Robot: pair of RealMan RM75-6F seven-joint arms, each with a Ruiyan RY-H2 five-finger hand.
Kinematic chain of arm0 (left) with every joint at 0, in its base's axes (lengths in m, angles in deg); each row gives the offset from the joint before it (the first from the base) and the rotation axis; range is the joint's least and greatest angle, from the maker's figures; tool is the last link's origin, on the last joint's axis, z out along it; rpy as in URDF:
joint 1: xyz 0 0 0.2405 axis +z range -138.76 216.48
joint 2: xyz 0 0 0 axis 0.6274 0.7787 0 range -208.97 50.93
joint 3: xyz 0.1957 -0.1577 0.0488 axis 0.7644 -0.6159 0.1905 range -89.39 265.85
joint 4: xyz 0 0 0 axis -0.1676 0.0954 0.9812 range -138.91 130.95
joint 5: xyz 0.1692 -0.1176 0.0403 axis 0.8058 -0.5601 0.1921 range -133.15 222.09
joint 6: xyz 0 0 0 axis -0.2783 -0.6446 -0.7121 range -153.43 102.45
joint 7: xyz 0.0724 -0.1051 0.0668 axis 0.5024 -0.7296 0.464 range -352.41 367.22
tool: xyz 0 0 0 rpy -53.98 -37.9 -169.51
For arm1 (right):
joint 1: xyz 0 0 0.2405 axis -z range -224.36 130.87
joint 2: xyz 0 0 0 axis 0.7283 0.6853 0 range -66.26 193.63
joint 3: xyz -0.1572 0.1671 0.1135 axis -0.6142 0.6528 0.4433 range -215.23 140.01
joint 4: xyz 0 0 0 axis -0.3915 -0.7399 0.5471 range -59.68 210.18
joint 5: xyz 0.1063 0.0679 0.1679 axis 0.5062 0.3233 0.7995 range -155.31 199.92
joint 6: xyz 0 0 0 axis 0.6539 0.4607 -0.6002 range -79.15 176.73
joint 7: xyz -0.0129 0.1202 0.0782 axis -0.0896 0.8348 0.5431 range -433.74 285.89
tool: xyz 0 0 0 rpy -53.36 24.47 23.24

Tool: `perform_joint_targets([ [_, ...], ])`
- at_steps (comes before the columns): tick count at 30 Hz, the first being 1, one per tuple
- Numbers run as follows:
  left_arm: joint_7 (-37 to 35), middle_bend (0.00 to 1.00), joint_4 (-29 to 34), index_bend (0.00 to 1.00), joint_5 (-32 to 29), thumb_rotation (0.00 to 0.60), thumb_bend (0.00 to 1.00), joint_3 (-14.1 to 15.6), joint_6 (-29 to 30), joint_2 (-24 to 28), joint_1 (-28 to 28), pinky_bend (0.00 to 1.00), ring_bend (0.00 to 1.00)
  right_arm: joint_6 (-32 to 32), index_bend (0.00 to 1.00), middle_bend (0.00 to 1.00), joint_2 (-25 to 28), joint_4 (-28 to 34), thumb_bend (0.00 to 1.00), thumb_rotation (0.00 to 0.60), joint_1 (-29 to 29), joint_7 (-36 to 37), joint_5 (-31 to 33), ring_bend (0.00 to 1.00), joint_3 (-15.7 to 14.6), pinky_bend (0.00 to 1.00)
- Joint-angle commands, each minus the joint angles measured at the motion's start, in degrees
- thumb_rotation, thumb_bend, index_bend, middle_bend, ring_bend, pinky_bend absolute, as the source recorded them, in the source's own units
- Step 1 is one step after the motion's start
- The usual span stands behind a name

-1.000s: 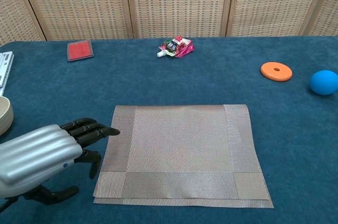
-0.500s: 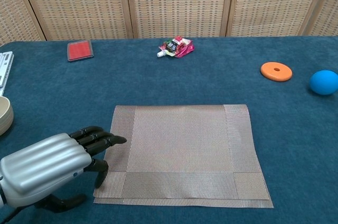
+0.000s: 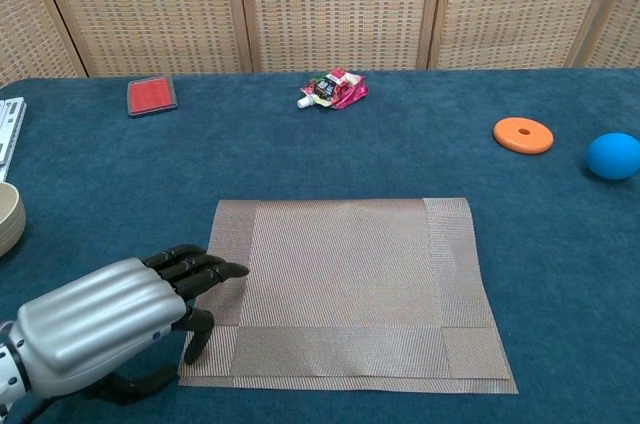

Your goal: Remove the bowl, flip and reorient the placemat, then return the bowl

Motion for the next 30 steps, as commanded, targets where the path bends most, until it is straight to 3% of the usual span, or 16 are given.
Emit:
perform_joint_targets([
  [1, -0.19, 0.0, -0.22, 0.5, 0.17, 0.6, 0.42, -0.08, 0.34, -0.24, 0.02, 0.0, 0.0, -0.05, 0.0, 0.0, 0.0, 0.02, 0.11, 0.6, -0.02, -0.03, 0.0, 0.0, -0.02, 0.0],
  [14, -2.12, 0.0, -2.53, 0.52, 2.18, 0.6, 0.42, -0.26, 3.73, -2.12, 0.35, 0.0, 0.0, -0.17, 0.0, 0.0, 0.1, 0.23, 0.11, 0.6, -0.03, -0.21, 0.01, 0.0, -0.12, 0.0],
  [30, -0.74, 0.0, -2.62, 0.58, 0.93, 0.6, 0.44, -0.56, 2.66, -2.59, 0.16, 0.0, 0.0, -0.42, 0.0, 0.0, 0.41, 0.51, 0.11, 0.6, -0.04, 0.12, 0.07, 0.0, -0.22, 0.0],
])
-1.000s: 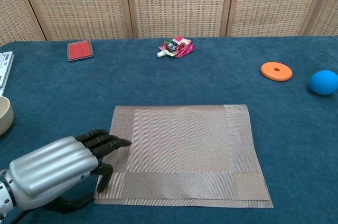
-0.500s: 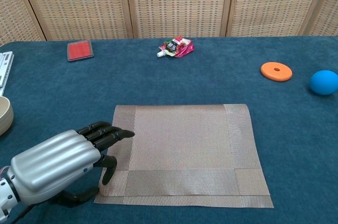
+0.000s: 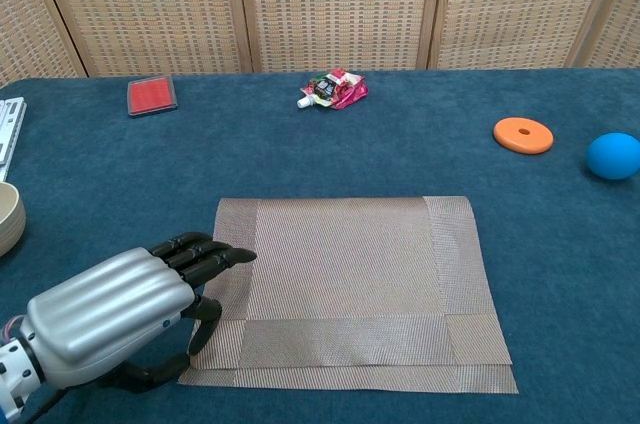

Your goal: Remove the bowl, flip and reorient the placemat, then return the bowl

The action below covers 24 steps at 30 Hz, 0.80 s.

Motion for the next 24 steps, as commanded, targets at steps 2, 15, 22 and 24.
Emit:
perform_joint_targets([
  [2, 0.34, 0.0, 0.22, 0.58, -0.35, 0.6, 0.46, -0.13, -0.35, 0.02, -0.13, 0.0, 0.0, -0.21, 0.0, 0.0, 0.22, 0.25, 0.11, 0.6, -0.02, 0.3, -0.17, 0.0, -0.15, 0.0],
  [15, 1.35, 0.0, 2.9, 0.6, -0.48, 0.6, 0.49, -0.95, 0.25, 1.23, -0.56, 0.0, 0.0, 0.07, 0.0, 0.0, 0.38, 0.42, 0.11, 0.6, 0.1, 0.36, -0.53, 0.0, -0.26, 0.0],
  [22, 1.16, 0.0, 8.1, 0.6, -1.0, 0.6, 0.49, -3.68, 1.83, 3.71, -1.32, 0.0, 0.0, 0.48, 0.0, 0.0, 0.57, 0.56, 0.11, 0.6, 0.28, 0.57, -0.81, 0.0, -0.27, 0.0],
  [24, 0.92, 0.0, 10.42, 0.6, -2.21, 0.6, 0.49, -5.6, 1.76, 4.84, -1.93, 0.0, 0.0, 0.76, 0.0, 0.0, 0.69, 0.6, 0.11, 0.6, 0.38, 0.66, -0.92, 0.0, -0.23, 0.0],
])
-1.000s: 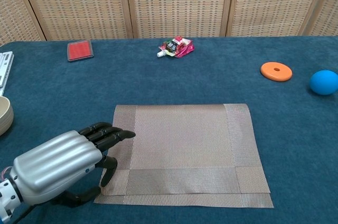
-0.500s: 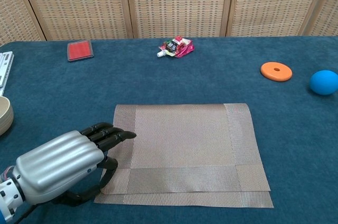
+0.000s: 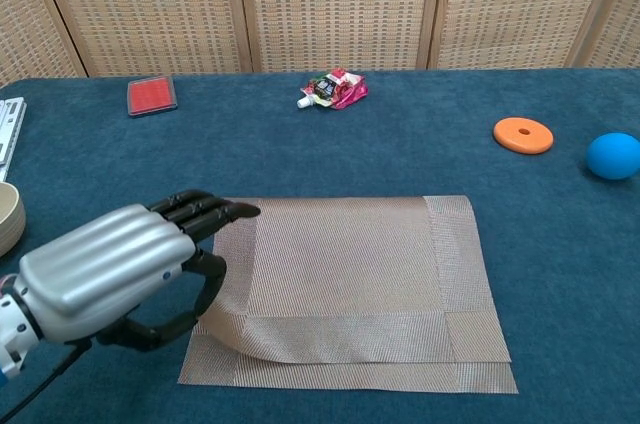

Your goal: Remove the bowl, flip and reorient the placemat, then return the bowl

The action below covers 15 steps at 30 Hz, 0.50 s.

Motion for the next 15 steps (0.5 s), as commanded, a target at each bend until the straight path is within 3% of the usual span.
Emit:
perform_joint_targets([
  [1, -0.29, 0.0, 4.06, 0.6, -2.3, 0.6, 0.49, -3.66, -0.1, 2.29, -1.33, 0.0, 0.0, 0.28, 0.0, 0.0, 0.12, 0.04, 0.11, 0.6, 0.11, 0.18, -0.06, 0.0, 0.08, 0.0],
  [8, 0.69, 0.0, 8.0, 0.6, -7.37, 0.6, 0.49, -12.15, -2.99, 5.45, -5.81, 0.0, 0.0, -0.51, 0.0, 0.0, 0.18, -0.6, 0.11, 0.6, -0.24, 0.96, 1.46, 0.0, 0.7, 0.0],
  [15, -0.66, 0.0, 4.91, 0.6, -16.27, 0.6, 0.49, -22.16, -6.92, 4.84, -11.75, 0.0, 0.0, -0.8, 0.0, 0.0, 0.19, -1.32, 0.11, 0.6, -0.53, 1.82, 2.3, 0.0, 1.34, 0.0],
])
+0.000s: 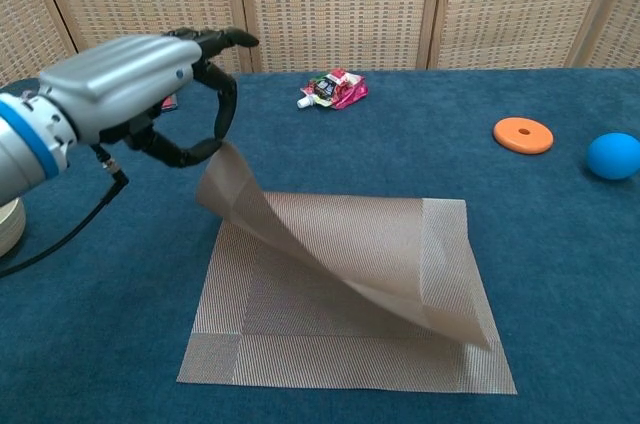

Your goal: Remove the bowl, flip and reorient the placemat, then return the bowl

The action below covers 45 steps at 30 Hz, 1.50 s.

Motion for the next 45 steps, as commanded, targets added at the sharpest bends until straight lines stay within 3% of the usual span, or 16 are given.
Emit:
perform_joint_targets([
  [1, -0.44, 0.0, -2.64, 0.6, -7.44, 0.6, 0.49, -6.34, -3.55, -0.73, -4.36, 0.0, 0.0, -0.01, 0.0, 0.0, -0.04, -0.29, 0.11, 0.6, -0.07, 0.3, 0.16, 0.0, 0.19, 0.0],
  [9, 6.84, 0.0, -14.32, 0.59, -23.04, 0.6, 0.49, -16.68, -5.59, -4.5, -13.2, 0.0, 0.0, 0.0, 0.0, 0.0, -0.74, -1.58, 0.11, 0.6, -0.32, 0.14, 1.02, 0.0, 0.8, 0.0],
  [15, 12.26, 0.0, -24.67, 0.58, -32.12, 0.6, 0.49, -19.66, -4.97, -7.26, -18.32, 0.0, 0.0, -0.32, 0.0, 0.0, -1.26, -2.43, 0.11, 0.6, -0.58, 0.17, 1.23, 0.0, 0.95, 0.0],
  [18, 14.9, 0.0, -28.88, 0.47, -35.7, 0.6, 0.4, -19.69, -4.85, -8.17, -19.84, 0.0, 0.0, -0.83, 0.0, 0.0, -1.59, -2.97, 0.11, 0.6, -0.86, -0.03, 1.76, 0.0, 1.11, 0.0],
  [22, 17.74, 0.0, -31.01, 0.17, -40.29, 0.6, 0.09, -17.68, -7.31, -7.39, -19.84, 0.0, 0.0, -1.39, 0.0, 0.0, -2.17, -3.46, 0.11, 0.6, -1.22, -0.79, 2.17, 0.0, 1.16, 0.0],
  [26, 13.93, 0.0, -28.44, 0.05, -39.55, 0.6, 0.0, -14.59, -8.86, -4.34, -16.84, 0.0, 0.0, -1.81, 0.0, 0.0, -2.53, -3.2, 0.11, 0.6, -1.32, -2.07, 2.28, 0.0, 0.77, 0.0],
  [35, 4.08, 0.0, -21.05, 0.08, -32.06, 0.6, 0.0, -9.09, -5.76, 1.33, -10.63, 0.0, 0.0, -1.97, 0.0, 0.0, -2.57, -2.96, 0.1, 0.6, -1.32, -2.46, 2.3, 0.0, 0.58, 0.0],
  [37, 0.12, 0.0, -17.21, 0.09, -28.25, 0.6, 0.0, -7.04, -2.79, 3.83, -7.44, 0.0, 0.0, -1.94, 0.0, 0.0, -2.65, -2.87, 0.09, 0.6, -1.25, -2.26, 2.43, 0.0, 0.59, 0.0],
  [40, -3.83, 0.0, -8.45, 0.11, -19.54, 0.6, 0.0, -1.48, 5.8, 10.4, 0.12, 0.0, 0.0, -2.54, 0.0, 0.0, -2.99, -3.05, 0.09, 0.6, -1.44, -2.36, 2.8, 0.0, 0.51, 0.0],
  [45, -6.31, 0.0, -2.44, 0.11, -14.52, 0.6, 0.0, 3.09, 12.23, 15.52, 6.22, 0.0, 0.0, -3.39, 0.0, 0.0, -3.48, -3.53, 0.09, 0.6, -1.85, -2.55, 3.17, 0.0, 0.49, 0.0],
])
